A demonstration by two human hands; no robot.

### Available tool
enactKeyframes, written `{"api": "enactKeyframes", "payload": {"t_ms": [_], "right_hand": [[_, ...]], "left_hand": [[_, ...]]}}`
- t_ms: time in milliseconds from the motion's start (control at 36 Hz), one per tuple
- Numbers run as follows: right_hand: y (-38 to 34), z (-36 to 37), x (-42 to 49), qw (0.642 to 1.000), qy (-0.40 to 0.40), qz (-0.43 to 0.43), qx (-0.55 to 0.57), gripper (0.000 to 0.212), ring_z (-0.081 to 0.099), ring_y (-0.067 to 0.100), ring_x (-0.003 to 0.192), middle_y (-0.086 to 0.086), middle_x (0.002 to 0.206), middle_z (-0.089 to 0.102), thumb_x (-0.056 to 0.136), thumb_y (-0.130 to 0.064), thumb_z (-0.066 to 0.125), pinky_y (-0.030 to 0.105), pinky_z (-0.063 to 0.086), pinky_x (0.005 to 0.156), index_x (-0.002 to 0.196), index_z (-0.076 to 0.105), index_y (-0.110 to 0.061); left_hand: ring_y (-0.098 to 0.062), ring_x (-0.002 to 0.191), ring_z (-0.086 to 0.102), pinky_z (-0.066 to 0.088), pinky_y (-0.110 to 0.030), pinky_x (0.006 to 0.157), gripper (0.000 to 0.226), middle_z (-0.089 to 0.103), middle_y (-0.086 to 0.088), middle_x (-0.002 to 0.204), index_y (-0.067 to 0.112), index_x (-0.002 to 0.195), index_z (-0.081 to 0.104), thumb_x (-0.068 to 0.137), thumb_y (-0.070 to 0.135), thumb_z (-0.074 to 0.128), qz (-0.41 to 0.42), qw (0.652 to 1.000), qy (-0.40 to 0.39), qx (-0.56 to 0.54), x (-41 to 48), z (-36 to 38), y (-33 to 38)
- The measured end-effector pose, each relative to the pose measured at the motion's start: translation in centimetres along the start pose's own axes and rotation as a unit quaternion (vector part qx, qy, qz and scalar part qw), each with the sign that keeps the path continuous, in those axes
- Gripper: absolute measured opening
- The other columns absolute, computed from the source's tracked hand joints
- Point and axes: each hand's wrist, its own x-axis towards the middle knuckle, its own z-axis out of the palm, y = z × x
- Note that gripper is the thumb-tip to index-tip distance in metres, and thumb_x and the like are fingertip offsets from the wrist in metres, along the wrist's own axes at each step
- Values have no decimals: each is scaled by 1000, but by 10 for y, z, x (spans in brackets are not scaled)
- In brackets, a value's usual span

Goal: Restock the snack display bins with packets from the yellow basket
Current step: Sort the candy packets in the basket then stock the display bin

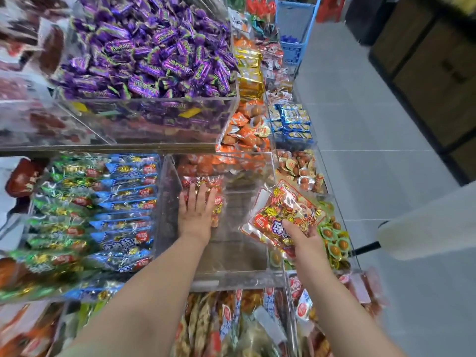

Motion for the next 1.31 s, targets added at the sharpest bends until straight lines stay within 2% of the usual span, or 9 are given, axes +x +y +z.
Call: {"api": "enactKeyframes", "payload": {"t_ms": [167, 417, 528, 667, 778, 861, 972, 1139, 1306], "right_hand": [[5, 0, 0, 1000, 4, -13, 0, 76, 62, 21, 100, -10, 101, 60, 73, -40, 76, 38, 48, 86, 137, 38, -26], [5, 0, -7, 999, 35, -38, 0, 73, 52, -2, 72, -24, 82, 50, 76, -40, 74, 18, 39, 56, 138, 38, -27], [5, 0, -10, 999, 39, -33, 8, 71, 51, -3, 64, -26, 77, 47, 77, -35, 73, 14, 39, 55, 138, 39, -26], [6, -1, -14, 998, 32, -42, 20, 75, 53, -1, 71, -24, 81, 49, 74, -37, 75, 23, 43, 67, 138, 38, -27], [1, 0, -19, 997, 19, -65, 22, 75, 48, -2, 75, -26, 82, 44, 74, -36, 76, 28, 42, 80, 138, 40, -23], [-2, 0, -24, 997, -2, -76, -9, 43, 56, -1, 77, -28, 83, 55, 70, -40, 78, 33, 51, 80, 104, 53, -38], [-8, 10, -34, 992, -70, -87, -57, 81, 60, 7, 89, -26, 95, 57, 59, -51, 80, 29, 46, 74, 130, 43, -37], [-9, 24, -46, 987, -107, -61, -108, 139, 51, 25, 117, 2, 144, 43, 27, -73, 75, 44, 40, 98, 147, 26, -21], [2, 26, -56, 992, -121, -14, -37, 127, 42, 29, 129, 8, 150, 35, 47, -55, 84, 44, 35, 104, 150, 18, -22]], "left_hand": [[-37, 113, -60, -44, -51, 90, 98, -45, -18, 142, 15, 135, -40, 93, 25, 48, -32, 999, 10, -39, 14, 3, -1], [-40, 118, -54, -42, -55, 91, 101, -33, -19, 149, 19, 136, -40, 83, 11, 46, -18, 999, -14, -23, 16, 9, -2], [-40, 113, -57, -41, -55, 90, 121, -43, -23, 145, 17, 121, -57, 85, 20, 58, -21, 999, -30, -21, 10, 1, 2], [-38, 113, -56, -31, -50, 101, 109, -55, -23, 132, 21, 141, -38, 82, 13, 54, -5, 999, -20, -45, -6, -27, 0], [-33, 148, -6, 1, -39, 119, 75, 11, -16, 159, 25, 150, 23, 88, 25, 64, 64, 968, 50, -237, -25, -59, -6], [-9, 109, 59, 44, -20, 87, 10, 66, 13, 111, 32, 99, 67, 90, 30, 63, 79, 853, 34, -514, -46, -96, -16], [10, 86, 63, 47, -6, 70, 7, 70, 23, 94, 43, 89, 67, 85, 38, 68, 126, 735, -57, -664, -67, -132, -21], [-10, 104, 60, 46, -24, 81, 84, 62, 3, 117, 30, 129, 39, 60, 49, 85, 79, 753, -178, -628, -75, -136, -23], [-14, 98, 61, 48, -26, 73, 80, 57, -5, 122, 43, 122, 27, 69, 30, 85, 64, 766, -197, -609, -91, -120, -16]]}}
